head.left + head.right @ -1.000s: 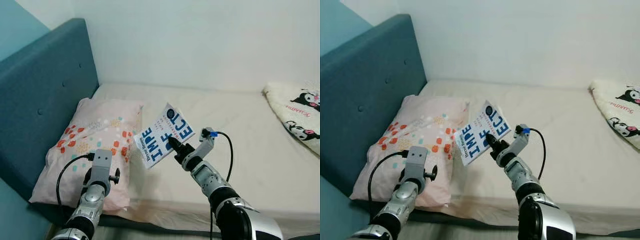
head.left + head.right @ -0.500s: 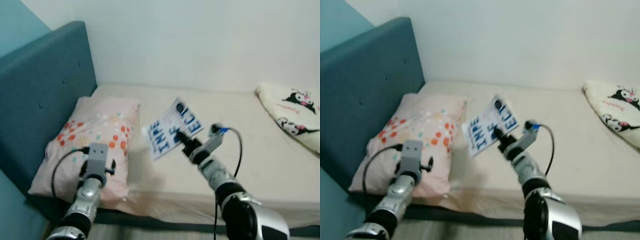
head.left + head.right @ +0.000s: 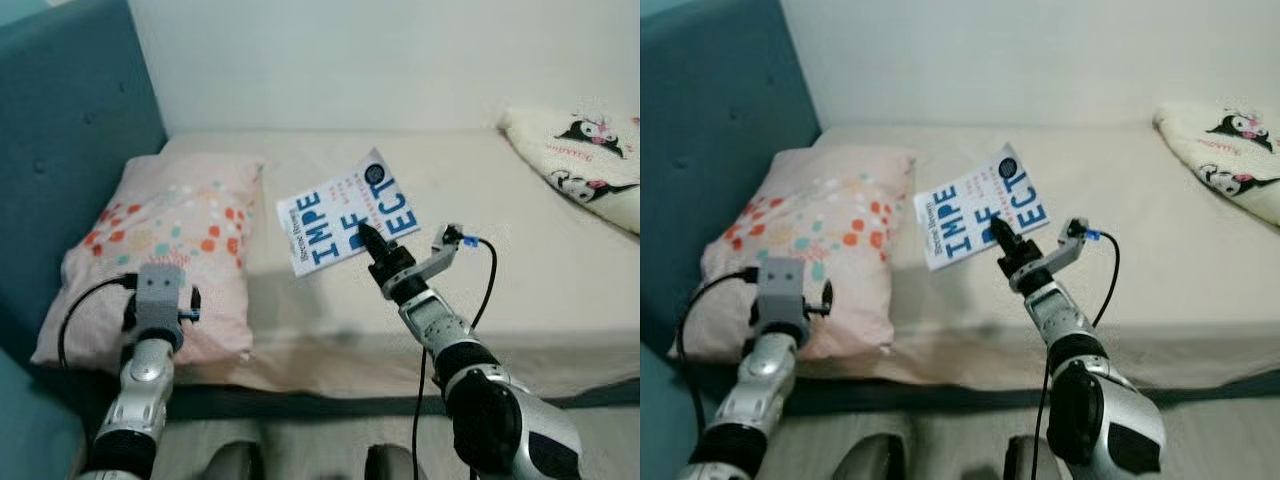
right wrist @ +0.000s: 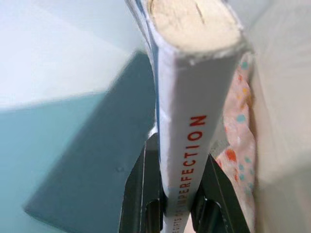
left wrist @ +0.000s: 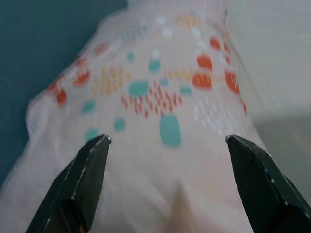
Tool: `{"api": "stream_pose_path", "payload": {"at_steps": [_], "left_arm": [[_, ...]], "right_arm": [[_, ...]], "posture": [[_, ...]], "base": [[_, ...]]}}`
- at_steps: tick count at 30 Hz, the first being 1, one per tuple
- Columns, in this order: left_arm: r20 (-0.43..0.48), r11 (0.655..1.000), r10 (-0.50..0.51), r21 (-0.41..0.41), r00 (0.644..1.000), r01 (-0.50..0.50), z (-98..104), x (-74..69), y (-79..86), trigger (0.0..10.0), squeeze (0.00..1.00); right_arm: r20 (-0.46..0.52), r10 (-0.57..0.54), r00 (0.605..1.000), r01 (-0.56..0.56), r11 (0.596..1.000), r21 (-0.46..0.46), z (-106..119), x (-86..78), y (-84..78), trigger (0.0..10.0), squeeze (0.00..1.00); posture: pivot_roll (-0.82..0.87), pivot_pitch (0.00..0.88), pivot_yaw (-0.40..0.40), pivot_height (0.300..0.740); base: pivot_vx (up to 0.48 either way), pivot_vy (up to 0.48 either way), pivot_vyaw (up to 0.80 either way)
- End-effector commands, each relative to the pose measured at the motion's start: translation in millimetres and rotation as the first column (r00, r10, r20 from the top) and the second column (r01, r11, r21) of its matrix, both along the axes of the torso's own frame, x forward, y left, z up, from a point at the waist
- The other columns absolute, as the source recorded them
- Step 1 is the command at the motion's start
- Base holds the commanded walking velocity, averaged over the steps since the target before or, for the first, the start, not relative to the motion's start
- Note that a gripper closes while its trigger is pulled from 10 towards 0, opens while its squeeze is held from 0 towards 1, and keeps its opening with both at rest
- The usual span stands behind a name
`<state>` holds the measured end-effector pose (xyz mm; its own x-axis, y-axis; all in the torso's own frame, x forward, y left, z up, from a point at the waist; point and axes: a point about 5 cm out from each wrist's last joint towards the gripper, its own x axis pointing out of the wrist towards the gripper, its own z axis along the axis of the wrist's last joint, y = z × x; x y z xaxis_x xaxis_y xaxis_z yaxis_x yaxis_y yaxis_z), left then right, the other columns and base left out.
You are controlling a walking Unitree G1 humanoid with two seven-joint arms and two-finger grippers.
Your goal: Clean up the room
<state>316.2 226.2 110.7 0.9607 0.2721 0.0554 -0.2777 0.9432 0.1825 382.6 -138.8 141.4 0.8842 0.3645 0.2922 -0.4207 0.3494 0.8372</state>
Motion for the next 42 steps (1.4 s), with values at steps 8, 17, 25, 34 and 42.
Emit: {"api": "stream_pose_path", "payload": {"at_steps": [8,17,25,34,42], "left_arm": [[0.034,0.998,0.018,0.052,0.999,-0.020,30,-20.3,18.2,10.0,0.00],[0.010,0.993,0.015,0.115,1.000,-0.016,50,-47.3,21.1,10.0,0.00],[-0.006,0.991,0.018,0.130,1.000,-0.017,63,-53.3,21.6,10.0,0.00],[-0.027,0.989,0.017,0.149,1.000,-0.013,68,-59.2,15.0,10.0,0.00],[-0.044,0.989,0.033,0.144,0.998,-0.026,70,-63.8,12.7,10.0,0.00]], "right_arm": [[0.144,-0.033,0.989,0.013,0.991,0.137,32,8.4,-8.3,10.0,0.00],[0.043,-0.080,0.996,0.068,0.972,0.224,32,13.6,-1.2,10.0,0.00],[-0.197,-0.057,0.979,0.094,0.978,0.184,-10,2.7,26.9,10.0,0.00],[-0.488,-0.093,0.868,0.174,0.977,0.124,-81,-32.9,31.7,10.0,0.00],[-0.411,-0.094,0.907,0.143,0.986,0.089,-68,-25.6,27.9,10.0,0.00]], "posture": [[0.20,0.320,0.057,0.574],[0.30,0.425,0.097,0.564],[0.32,0.447,0.107,0.564],[0.33,0.445,0.106,0.564],[0.32,0.440,0.104,0.564]], "base": [[0.000,0.000,0.00],[0.000,0.000,0.00],[0.000,0.000,0.00],[0.000,0.000,0.00],[0.000,0.000,0.00]]}}
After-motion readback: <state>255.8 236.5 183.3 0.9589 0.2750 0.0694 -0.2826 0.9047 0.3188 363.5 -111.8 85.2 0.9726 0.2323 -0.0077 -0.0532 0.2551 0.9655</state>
